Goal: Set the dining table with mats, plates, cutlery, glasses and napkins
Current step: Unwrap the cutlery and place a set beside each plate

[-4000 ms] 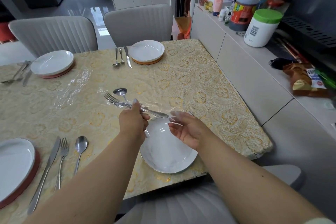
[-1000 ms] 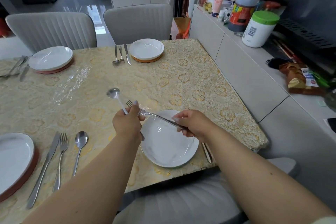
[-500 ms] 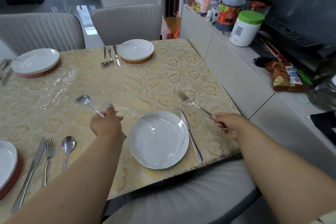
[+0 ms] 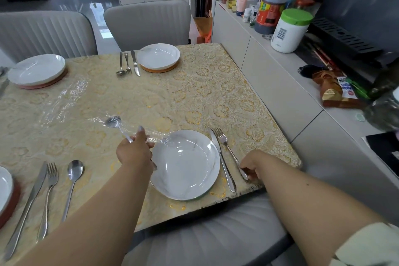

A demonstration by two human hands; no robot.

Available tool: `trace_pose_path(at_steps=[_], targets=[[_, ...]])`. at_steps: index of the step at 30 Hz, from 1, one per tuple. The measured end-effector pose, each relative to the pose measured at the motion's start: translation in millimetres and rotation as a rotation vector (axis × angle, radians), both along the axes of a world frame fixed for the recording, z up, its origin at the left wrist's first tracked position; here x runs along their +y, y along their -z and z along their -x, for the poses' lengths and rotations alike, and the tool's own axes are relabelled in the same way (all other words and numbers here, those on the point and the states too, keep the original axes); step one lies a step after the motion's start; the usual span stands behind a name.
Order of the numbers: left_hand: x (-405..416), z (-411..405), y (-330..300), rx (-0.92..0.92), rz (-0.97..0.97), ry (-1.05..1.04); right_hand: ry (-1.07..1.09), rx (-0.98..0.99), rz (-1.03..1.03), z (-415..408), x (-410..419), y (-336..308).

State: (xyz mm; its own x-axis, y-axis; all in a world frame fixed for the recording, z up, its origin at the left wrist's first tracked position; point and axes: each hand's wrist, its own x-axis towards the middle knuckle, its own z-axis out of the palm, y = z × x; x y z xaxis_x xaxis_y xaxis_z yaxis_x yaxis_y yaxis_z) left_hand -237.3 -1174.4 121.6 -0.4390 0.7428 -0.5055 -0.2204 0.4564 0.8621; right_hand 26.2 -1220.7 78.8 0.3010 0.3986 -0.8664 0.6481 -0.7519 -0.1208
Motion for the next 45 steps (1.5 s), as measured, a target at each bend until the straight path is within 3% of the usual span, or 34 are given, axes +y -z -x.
trace_pose_path(at_steps=[9,16,19,21,23,25,27,31,33,39,42,45], targets=[[-0.8,-6.7,0.6,0.000,0.004,0.039,-0.224,-0.297,-0.329,10.3,-3.5,8.9],[-4.4,-15.3,-1.2,0.008,-0.026,0.116,-0.231,-0.300,-0.283,10.2,2.5,18.1],[-7.2,-20.7,-2.1,0.013,-0.048,0.269,-0.171,-0.362,-0.370,12.9,2.1,3.0],[-11.9,-28.6,-5.4,0.002,-0.072,0.477,-0.084,-0.376,-0.634,17.1,10.3,-15.7],[-17.3,-38.9,-10.9,-0.079,-0.090,0.669,0.072,0.003,-0.829,27.8,24.4,-38.3],[-21.7,-49.8,-17.2,-0.208,-0.063,0.818,0.294,0.539,-0.766,45.5,34.2,-58.0],[-23.4,-58.7,-22.0,-0.370,-0.020,0.909,0.430,0.869,-0.648,55.8,40.7,-61.1],[-17.5,-62.0,-18.4,-0.643,-0.019,0.966,0.566,1.156,-0.541,55.9,41.5,-45.6],[-14.4,-60.8,-15.8,-0.722,0.000,1.004,0.655,1.208,-0.600,53.1,37.4,-44.4],[-14.3,-53.7,-3.8,-0.699,0.099,1.092,1.132,0.828,-1.014,19.6,49.1,-70.6],[-11.2,-44.6,-0.8,-0.621,0.088,0.976,0.932,0.320,-1.069,-11.7,53.5,-57.2],[-4.2,-39.5,0.1,-0.601,0.042,0.813,0.658,0.052,-0.896,-22.2,41.4,-27.8]])
